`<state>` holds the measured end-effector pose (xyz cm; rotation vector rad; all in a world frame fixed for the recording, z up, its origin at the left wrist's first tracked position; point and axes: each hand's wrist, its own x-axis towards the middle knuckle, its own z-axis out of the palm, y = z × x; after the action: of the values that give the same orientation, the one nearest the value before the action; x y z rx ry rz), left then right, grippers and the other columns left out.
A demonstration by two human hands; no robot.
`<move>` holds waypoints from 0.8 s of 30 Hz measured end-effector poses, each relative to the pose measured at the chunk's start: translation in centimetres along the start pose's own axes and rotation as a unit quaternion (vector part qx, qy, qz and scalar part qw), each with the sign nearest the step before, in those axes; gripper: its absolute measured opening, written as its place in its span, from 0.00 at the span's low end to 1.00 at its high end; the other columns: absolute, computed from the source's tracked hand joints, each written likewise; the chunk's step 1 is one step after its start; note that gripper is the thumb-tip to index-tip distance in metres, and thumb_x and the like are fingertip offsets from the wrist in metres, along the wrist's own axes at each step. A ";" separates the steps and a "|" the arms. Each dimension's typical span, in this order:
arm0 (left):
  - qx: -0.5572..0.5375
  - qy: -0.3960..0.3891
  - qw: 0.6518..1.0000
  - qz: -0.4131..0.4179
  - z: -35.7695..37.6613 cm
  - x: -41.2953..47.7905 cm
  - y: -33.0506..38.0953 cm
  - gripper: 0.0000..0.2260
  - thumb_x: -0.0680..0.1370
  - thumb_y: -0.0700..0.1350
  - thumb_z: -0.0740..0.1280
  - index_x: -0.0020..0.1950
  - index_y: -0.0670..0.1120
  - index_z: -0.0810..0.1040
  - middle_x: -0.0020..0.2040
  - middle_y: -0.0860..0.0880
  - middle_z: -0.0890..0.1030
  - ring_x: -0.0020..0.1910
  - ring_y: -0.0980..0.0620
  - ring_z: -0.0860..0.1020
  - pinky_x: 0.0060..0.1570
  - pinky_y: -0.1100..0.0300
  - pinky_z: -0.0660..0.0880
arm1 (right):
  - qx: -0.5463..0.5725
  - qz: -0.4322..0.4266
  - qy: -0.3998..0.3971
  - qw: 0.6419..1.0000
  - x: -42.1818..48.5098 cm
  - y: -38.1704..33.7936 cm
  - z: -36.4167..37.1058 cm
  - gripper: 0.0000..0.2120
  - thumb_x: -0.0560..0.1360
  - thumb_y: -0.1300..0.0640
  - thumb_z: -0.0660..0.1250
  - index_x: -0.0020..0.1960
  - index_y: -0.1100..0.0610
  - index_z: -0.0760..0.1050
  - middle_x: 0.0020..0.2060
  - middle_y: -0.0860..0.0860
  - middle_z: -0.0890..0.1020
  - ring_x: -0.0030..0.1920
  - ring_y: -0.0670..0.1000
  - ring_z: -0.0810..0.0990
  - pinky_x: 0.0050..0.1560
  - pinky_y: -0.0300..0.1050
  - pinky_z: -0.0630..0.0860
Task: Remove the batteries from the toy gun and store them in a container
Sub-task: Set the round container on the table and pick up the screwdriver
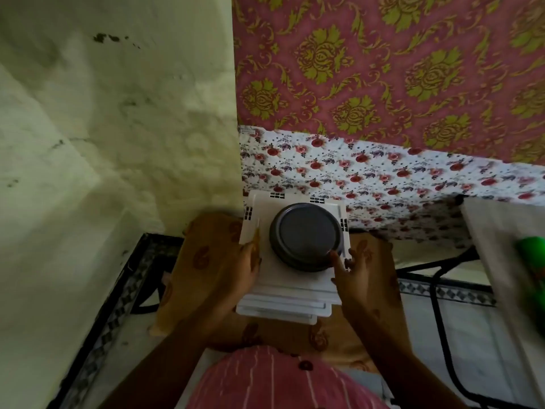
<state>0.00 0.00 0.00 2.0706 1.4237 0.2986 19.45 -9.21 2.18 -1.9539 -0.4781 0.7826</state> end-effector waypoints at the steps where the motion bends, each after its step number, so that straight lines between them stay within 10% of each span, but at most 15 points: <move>1: -0.016 0.018 1.000 -0.005 0.1 0.3 0.1 0.15 0.78 0.46 0.64 0.63 0.42 0.73 0.55 0.42 0.80 0.53 0.44 0.79 0.49 0.55 0.75 | 0.050 0.062 -0.032 0.996 0.3 -0.2 0.1 0.30 0.73 0.49 0.68 0.70 0.56 0.61 0.57 0.59 0.75 0.50 0.55 0.78 0.49 0.51 0.78; 13: -0.198 -0.017 0.964 -0.176 -0.2 1.2 1.8 0.14 0.75 0.39 0.68 0.60 0.36 0.74 0.56 0.39 0.78 0.52 0.46 0.76 0.44 0.64 0.71 | 0.186 0.123 -0.066 0.973 -0.8 0.3 -0.9 0.20 0.74 0.57 0.68 0.64 0.59 0.71 0.43 0.58 0.81 0.41 0.59 0.82 0.47 0.53 0.81; 16: -0.255 -0.061 0.951 -0.163 -0.4 0.6 3.0 0.11 0.76 0.37 0.66 0.58 0.37 0.76 0.51 0.41 0.80 0.43 0.52 0.76 0.31 0.74 0.73 | 0.215 0.107 -0.050 0.970 -2.5 1.0 -2.9 0.13 0.75 0.58 0.66 0.59 0.56 0.74 0.44 0.59 0.81 0.43 0.59 0.82 0.47 0.54 0.81; 24: -0.283 -0.186 0.937 -0.090 1.7 -1.7 9.3 0.10 0.75 0.38 0.68 0.56 0.42 0.77 0.46 0.47 0.81 0.41 0.55 0.79 0.34 0.69 0.76 | 0.289 0.117 0.099 0.945 -6.9 4.2 -10.2 0.11 0.74 0.59 0.67 0.56 0.53 0.76 0.44 0.54 0.83 0.42 0.56 0.83 0.37 0.47 0.81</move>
<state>7.36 -4.34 4.45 1.4270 1.1179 0.1966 21.60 -21.80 4.32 -1.5221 0.1074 0.7584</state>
